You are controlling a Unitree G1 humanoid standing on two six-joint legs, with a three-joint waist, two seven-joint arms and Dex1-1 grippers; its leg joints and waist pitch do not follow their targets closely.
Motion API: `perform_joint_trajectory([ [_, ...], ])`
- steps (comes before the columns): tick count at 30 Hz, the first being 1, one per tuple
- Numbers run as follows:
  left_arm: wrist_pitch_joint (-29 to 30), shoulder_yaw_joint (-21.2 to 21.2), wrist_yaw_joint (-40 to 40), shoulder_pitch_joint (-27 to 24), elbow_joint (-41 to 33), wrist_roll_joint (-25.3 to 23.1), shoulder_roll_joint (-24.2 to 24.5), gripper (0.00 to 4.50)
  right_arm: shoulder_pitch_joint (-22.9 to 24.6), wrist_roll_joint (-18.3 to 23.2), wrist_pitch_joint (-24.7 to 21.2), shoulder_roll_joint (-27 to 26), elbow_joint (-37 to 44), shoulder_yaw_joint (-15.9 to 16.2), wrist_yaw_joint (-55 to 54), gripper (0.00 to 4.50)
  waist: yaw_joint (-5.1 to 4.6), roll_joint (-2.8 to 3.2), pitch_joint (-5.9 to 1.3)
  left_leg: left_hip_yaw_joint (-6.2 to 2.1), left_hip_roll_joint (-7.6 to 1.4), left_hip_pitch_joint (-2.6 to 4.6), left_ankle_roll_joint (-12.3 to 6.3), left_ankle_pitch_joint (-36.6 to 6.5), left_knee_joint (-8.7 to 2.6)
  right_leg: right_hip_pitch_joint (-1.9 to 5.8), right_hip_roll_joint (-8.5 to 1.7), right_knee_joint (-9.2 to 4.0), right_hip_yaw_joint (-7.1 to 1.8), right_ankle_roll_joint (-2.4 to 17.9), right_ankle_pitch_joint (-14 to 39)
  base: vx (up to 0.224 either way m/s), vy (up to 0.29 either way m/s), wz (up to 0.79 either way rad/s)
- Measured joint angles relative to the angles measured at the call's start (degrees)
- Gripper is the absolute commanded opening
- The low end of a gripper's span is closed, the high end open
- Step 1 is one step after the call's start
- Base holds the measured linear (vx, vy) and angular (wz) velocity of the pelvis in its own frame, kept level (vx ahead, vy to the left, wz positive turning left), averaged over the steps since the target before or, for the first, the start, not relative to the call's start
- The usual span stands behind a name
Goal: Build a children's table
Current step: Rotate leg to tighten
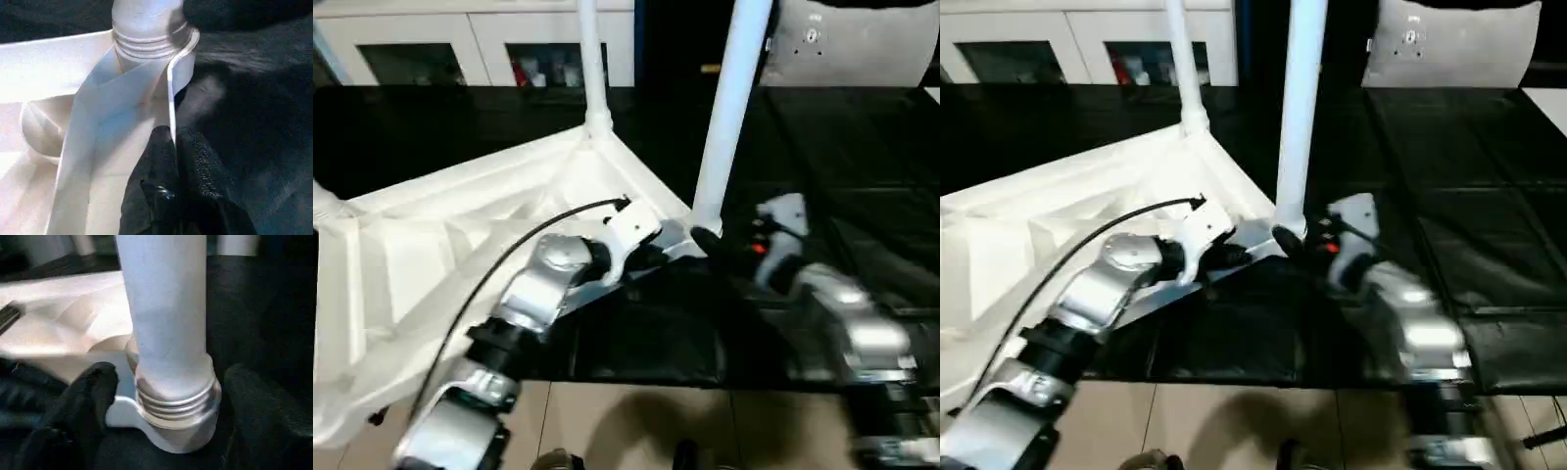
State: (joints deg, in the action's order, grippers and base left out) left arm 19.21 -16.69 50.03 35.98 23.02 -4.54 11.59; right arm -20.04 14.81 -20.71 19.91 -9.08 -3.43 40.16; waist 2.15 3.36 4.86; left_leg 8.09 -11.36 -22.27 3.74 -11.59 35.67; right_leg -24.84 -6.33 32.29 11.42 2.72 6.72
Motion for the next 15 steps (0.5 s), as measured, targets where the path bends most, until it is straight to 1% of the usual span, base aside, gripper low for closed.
perform_joint_trajectory([
  [1, -1.15, -0.12, 1.64, -0.21, 0.68, 0.2, 1.13, 0.0, 0.07, 0.66, 0.25, 2.09, 0.11, 0.04, 2.78, 4.27, 0.01, 0.0, 0.0, 0.09, -0.03, 0.13, 0.04, 0.02, 0.0, 0.11, 0.0, 0.0, -0.03, -0.01, -0.01, 0.0, 0.0, 0.0],
  [2, -1.85, -0.16, 2.75, -0.28, 1.18, 0.23, 1.91, 0.0, 0.16, 0.99, 0.43, 3.17, 0.25, 0.05, 4.69, 4.27, 0.02, 0.0, 0.0, 0.11, -0.04, 0.17, 0.12, 0.0, 0.0, 0.16, 0.01, 0.0, -0.02, -0.02, -0.02, 0.0, 0.0, 0.0],
  [4, -4.48, -0.83, 6.31, -0.28, 2.27, 0.4, 3.85, 0.0, 0.8, 1.83, 0.52, 6.36, 0.84, 1.21, 10.48, 4.27, 0.12, 0.0, 0.0, 0.12, -0.06, 0.19, 0.28, 0.01, -0.01, 0.23, 0.01, -0.02, -0.01, -0.04, -0.03, 0.0, 0.0, 0.0],
  [7, -7.04, -1.67, 10.64, -0.28, 3.06, 0.58, 5.75, 0.0, 1.4, 3.02, 0.51, 8.9, 1.36, 2.21, 16.32, 4.27, 0.61, 0.0, 0.0, 0.14, -0.15, 0.29, 0.29, 0.02, 0.0, 0.5, 0.01, -0.16, 0.06, -0.05, -0.04, 0.0, 0.0, 0.0],
  [9, -10.7, -2.72, 14.72, -0.22, 4.26, 1.27, 7.52, 0.0, 1.42, 3.6, 0.76, 11.71, 1.52, 4.19, 22.37, 4.27, 1.09, 0.0, 0.0, 0.15, -0.25, 0.47, 0.29, 0.02, 0.0, 0.85, 0.01, -0.29, 0.13, -0.06, -0.04, 0.0, 0.0, 0.0],
  [11, -13.32, -3.42, 18.1, -0.2, 5.15, 1.9, 8.9, 0.0, 1.41, 3.84, 1.39, 13.29, 1.69, 5.22, 26.58, 4.27, 1.56, -0.01, -0.01, 0.17, -0.29, 0.74, 0.29, 0.01, 0.0, 1.12, -0.01, -0.31, 0.12, -0.08, -0.03, 0.0, 0.0, 0.0],
  [13, -15.86, -3.91, 20.83, -0.08, 5.97, 2.06, 9.75, 0.0, 1.42, 4.39, 1.55, 14.11, 1.69, 6.57, 29.72, 4.0, 1.92, -0.02, -0.01, 0.19, -0.3, 0.9, 0.31, 0.0, -0.01, 1.32, -0.04, -0.33, 0.1, -0.16, 0.02, 0.0, 0.0, 0.0],
  [14, -17.04, -4.23, 21.88, 0.21, 6.53, 2.06, 9.89, 0.0, 1.41, 4.62, 1.65, 14.4, 1.68, 7.01, 30.92, 4.0, 2.12, -0.02, -0.01, 0.2, -0.3, 0.91, 0.31, 0.0, -0.01, 1.35, -0.06, -0.34, 0.1, -0.17, 0.03, 0.0, 0.0, 0.0],
  [15, -18.66, -4.81, 23.57, 0.74, 7.36, 2.08, 10.18, 0.0, 1.39, 4.85, 1.74, 14.97, 1.68, 8.03, 32.72, 3.89, 2.32, -0.04, -0.03, 0.21, -0.29, 0.92, 0.31, 0.0, -0.01, 1.37, -0.07, -0.36, 0.1, -0.18, 0.03, 0.0, 0.0, 0.0],
])
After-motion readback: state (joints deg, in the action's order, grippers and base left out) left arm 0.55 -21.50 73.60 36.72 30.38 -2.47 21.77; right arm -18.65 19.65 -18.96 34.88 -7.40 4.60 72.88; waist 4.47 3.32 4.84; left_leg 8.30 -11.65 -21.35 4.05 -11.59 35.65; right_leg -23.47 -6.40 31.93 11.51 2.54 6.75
